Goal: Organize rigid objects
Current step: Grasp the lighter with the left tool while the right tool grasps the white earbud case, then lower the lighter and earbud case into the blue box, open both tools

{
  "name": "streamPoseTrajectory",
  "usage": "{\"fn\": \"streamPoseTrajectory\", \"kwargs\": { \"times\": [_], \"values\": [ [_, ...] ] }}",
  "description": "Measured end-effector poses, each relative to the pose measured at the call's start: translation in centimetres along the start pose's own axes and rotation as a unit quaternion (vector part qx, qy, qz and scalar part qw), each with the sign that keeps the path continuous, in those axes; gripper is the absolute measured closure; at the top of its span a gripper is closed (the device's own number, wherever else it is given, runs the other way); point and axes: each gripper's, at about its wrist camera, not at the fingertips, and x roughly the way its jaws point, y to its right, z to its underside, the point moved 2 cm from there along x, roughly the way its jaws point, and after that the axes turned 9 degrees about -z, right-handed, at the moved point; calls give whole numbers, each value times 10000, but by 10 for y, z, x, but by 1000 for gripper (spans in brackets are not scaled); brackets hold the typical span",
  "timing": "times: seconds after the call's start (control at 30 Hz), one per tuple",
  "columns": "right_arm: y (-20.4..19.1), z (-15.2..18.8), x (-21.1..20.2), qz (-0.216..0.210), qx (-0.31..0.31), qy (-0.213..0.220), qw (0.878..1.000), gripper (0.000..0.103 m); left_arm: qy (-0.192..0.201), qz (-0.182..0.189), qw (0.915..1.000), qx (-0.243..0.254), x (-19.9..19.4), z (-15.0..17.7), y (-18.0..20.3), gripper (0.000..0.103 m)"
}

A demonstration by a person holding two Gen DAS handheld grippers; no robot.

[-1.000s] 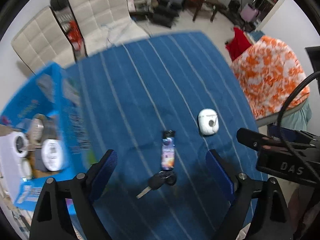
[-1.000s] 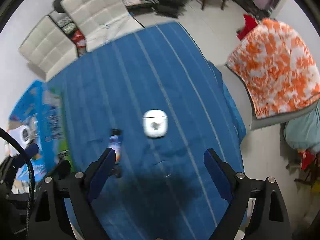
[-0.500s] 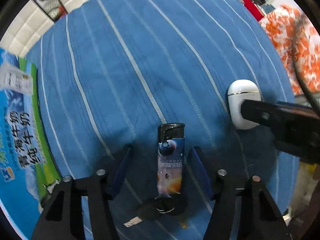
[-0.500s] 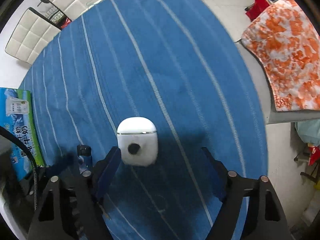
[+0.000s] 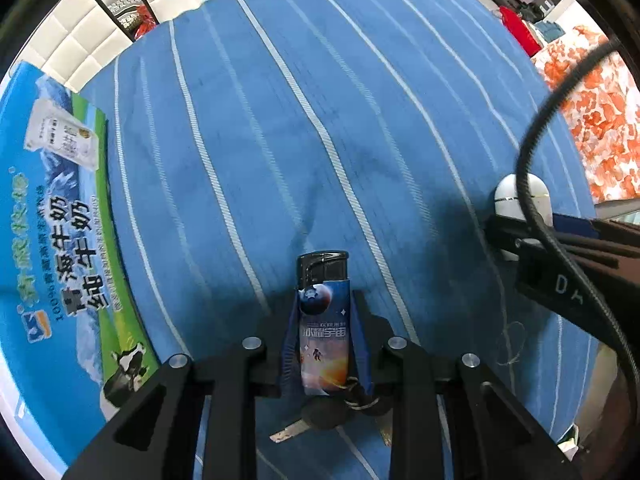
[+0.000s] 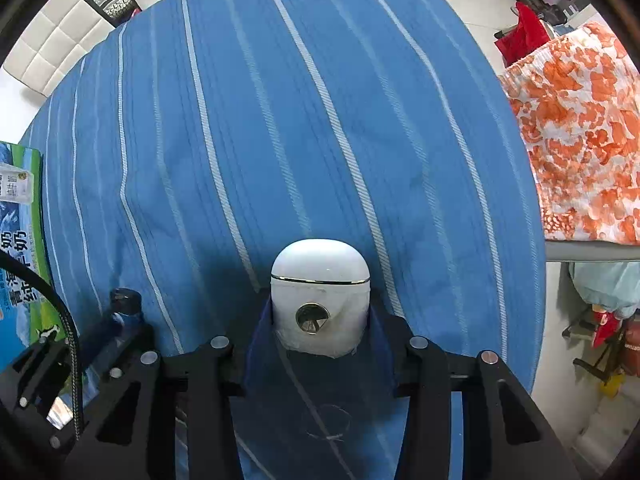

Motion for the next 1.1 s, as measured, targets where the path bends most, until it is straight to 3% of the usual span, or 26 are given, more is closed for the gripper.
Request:
{"fn": "streamPoseTrajectory", "kwargs": {
  "times": [0.3,0.53,0.67,0.8,0.97,1.1],
  "values": [
    [-6,23,-76,-129,-245,628,9976,55,677,314,9971,-161,-76,10,-19,81],
    [-38,51,-152,-385,-665,1162,9903,55,1390,409,9883,-472,-152,28,-76,81],
    [-94,74,-188,-688,-954,1373,9835,55,1764,139,9820,-656,-188,47,-123,81],
    [-147,93,-201,-974,-1290,1459,9760,55,1870,-162,9774,-971,-192,63,-165,81],
    [-225,111,-184,-1232,-1660,1303,9697,55,1765,-424,9722,-1478,-182,94,-230,81],
    [-275,115,-155,-1200,-1806,1083,9702,55,1556,-498,9707,-1765,-158,107,-262,81]
  ]
}}
